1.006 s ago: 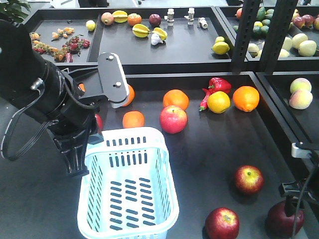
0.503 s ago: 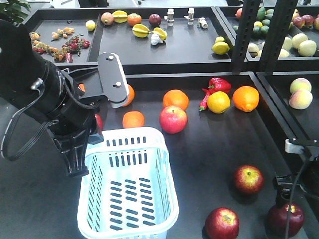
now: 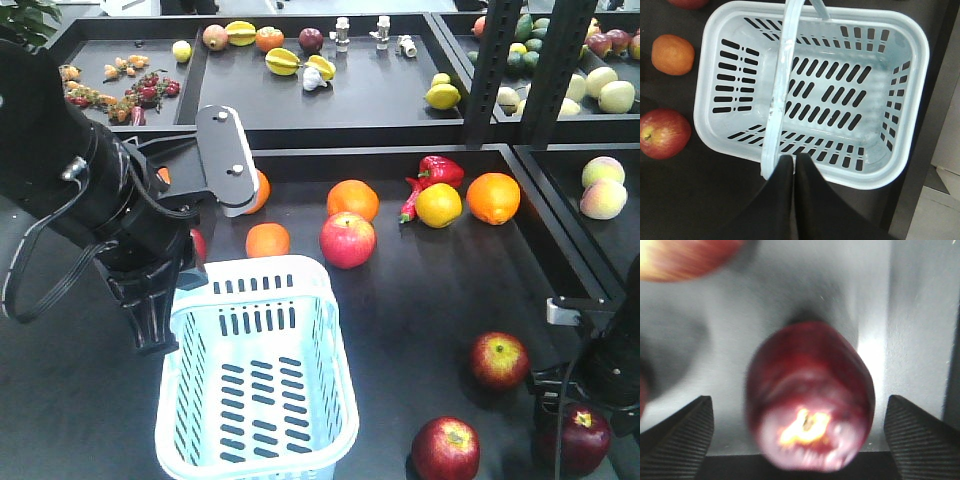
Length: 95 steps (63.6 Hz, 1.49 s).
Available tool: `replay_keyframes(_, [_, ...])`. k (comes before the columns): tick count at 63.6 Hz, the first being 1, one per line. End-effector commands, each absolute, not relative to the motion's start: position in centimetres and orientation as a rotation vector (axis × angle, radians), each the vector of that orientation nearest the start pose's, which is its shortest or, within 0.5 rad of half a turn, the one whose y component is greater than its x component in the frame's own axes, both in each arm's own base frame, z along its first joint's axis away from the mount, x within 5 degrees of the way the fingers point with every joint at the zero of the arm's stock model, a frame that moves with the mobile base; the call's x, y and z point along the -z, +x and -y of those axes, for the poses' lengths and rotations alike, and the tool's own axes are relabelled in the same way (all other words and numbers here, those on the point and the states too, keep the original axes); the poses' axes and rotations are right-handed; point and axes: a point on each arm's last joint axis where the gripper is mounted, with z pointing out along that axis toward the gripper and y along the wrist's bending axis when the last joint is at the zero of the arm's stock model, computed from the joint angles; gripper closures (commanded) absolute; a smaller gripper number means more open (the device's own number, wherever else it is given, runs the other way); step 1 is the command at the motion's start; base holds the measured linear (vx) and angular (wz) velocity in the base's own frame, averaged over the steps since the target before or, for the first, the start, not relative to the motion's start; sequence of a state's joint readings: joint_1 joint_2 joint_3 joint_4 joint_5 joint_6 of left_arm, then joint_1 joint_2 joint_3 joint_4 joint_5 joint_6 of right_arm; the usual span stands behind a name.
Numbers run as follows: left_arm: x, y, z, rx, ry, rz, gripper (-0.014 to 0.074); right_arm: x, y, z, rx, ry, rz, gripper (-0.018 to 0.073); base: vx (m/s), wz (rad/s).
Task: Pick three apples into basket with both arms
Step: 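Lower the right gripper onto the dark red apple and close on it, then carry the dark red apple over the basket and release it inside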
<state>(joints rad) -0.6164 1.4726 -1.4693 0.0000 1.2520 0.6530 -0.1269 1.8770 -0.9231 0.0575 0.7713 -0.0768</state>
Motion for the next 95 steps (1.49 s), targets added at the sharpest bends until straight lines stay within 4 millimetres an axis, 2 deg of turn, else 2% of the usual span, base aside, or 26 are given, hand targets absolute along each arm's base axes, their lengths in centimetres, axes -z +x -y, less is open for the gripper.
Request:
replay_keyframes(1, [-38.4, 23.4, 16.6, -0.007, 1.576, -2.163, 0.0603, -12.2, 30.0, 3.6, -0.057, 0.138, -3.151, -0.0092, 0.0, 0.0])
replay_keyframes(11, [-38.4, 23.4, 16.6, -0.007, 1.576, -2.163, 0.0603, -11.2, 30.2, 3.6, -0.064, 0.147, -3.163, -0.0078, 0.0, 0.0])
replay_keyframes(18, [-38.4, 23.4, 16.6, -0.007, 1.576, -2.163, 0.0603, -10.9, 30.4, 3.6, -0.061, 0.149, -3.152, -0.0037, 0.0, 0.0])
replay_keyframes(23, [-38.4, 23.4, 16.6, -0.007, 1.576, -2.163, 0.0603, -10.9, 30.4, 3.6, -0.06, 0.151, -3.147, 0.0015, 0.0, 0.0])
replay_keyframes(38, [-38.4, 23.4, 16.6, -0.007, 1.576, -2.163, 0.0603, -10.9, 30.3, 3.6, -0.061, 0.139, -3.156, 0.026, 0.0, 0.0])
replay_keyframes(48, [-38.4, 23.4, 16.6, -0.007, 1.576, -2.163, 0.0603, -11.6, 30.4, 3.6, -0.061, 0.13, -3.148, 0.0335, 0.0, 0.0])
replay_keyframes(58, [-38.4, 23.4, 16.6, -0.007, 1.576, -2.163, 0.0603, -14.7, 30.5, 3.6, -0.056, 0.133, -3.047, 0.0327, 0.0, 0.0])
replay_keyframes(76, [-38.4, 23.4, 16.6, -0.007, 1.576, -2.163, 0.0603, -23.3, 28.5, 2.5, -0.105, 0.054, -2.772, 0.0313, 0.0, 0.0])
replay_keyframes(83, [-38.4, 23.4, 16.6, -0.007, 1.576, -2.163, 0.0603, -26.2, 27.3, 0.4, -0.147, -0.074, -2.67, 0.0313, 0.0, 0.0])
replay_keyframes(90, [-38.4, 23.4, 16.6, -0.007, 1.576, -2.163, 0.0603, -28.4, 26.0, -3.1, -0.212, -0.255, -2.574, 0.0313, 0.0, 0.0])
replay_keyframes(95, [-38.4, 23.4, 16.6, -0.007, 1.576, -2.163, 0.0603, -29.3, 25.0, -6.4, -0.27, -0.404, -2.513, 0.0313, 0.0, 0.0])
